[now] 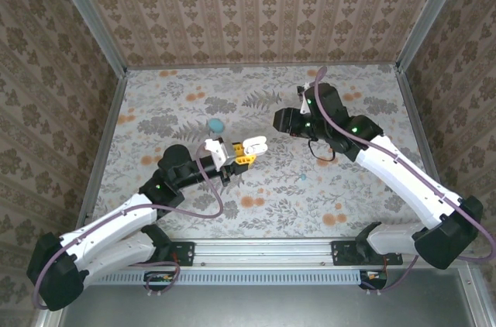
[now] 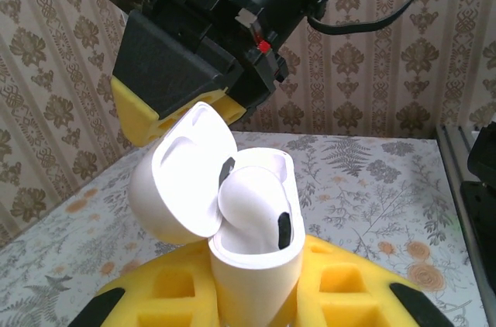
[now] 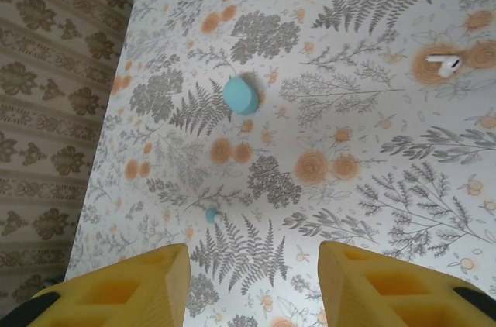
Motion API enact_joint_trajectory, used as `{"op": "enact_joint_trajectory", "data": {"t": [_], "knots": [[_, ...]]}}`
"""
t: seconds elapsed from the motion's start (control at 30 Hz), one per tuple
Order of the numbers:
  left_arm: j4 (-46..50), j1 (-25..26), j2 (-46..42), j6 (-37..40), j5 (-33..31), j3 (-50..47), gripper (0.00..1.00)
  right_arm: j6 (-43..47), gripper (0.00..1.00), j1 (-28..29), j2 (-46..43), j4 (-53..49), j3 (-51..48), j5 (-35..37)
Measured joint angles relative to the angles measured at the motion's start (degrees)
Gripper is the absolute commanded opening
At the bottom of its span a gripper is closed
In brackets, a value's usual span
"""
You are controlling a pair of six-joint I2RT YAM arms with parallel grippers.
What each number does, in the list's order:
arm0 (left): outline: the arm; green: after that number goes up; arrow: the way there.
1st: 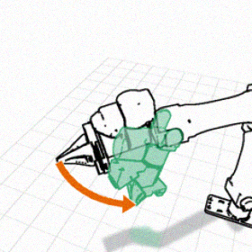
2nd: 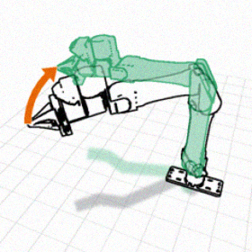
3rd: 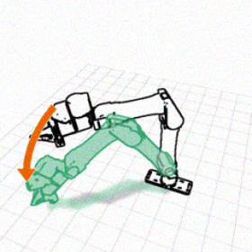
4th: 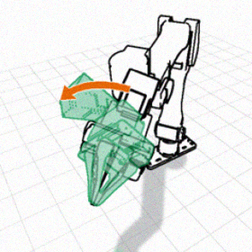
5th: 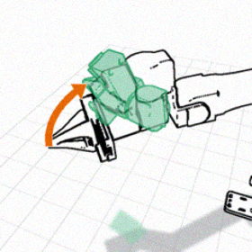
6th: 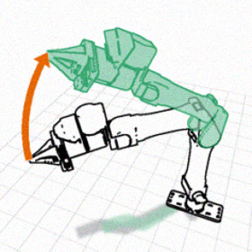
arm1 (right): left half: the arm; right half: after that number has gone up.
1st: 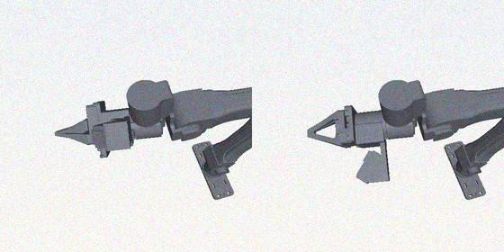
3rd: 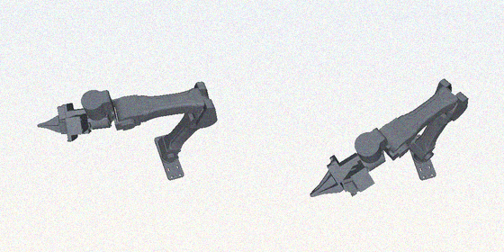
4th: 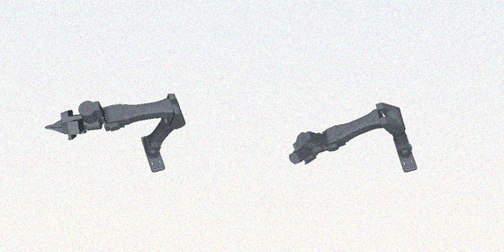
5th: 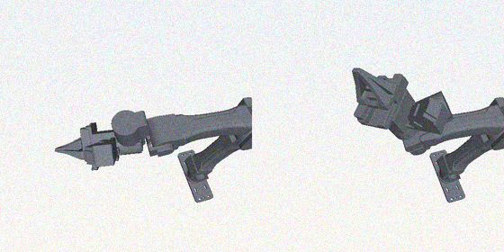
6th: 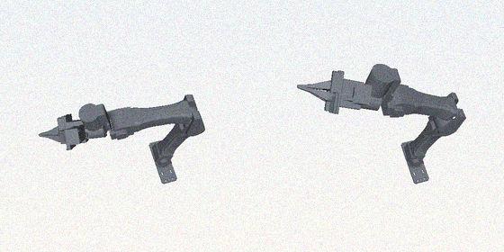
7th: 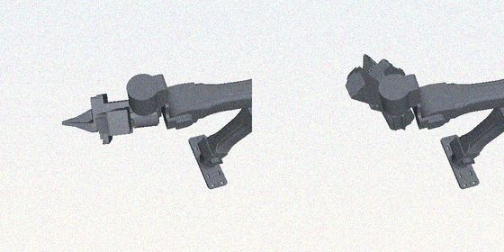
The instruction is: Insert wireless bluetooth earbuds into charging case
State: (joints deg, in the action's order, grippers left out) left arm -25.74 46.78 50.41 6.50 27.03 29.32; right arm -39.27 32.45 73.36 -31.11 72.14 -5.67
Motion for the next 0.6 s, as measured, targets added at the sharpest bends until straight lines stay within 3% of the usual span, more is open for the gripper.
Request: {"op": "enact_joint_trajectory", "data": {"t": [0.23,0.6], "knots": [[0.42,0.00,0.00,3.80,-1.62,0.00,0.00,0.52,0.48,-2.89,7.30,-0.15,0.83,-2.71],[0.35,0.00,0.83,12.44,-9.35,0.00,0.00,1.99,0.48,-7.61,24.26,-0.72,8.59,-6.86]]}}
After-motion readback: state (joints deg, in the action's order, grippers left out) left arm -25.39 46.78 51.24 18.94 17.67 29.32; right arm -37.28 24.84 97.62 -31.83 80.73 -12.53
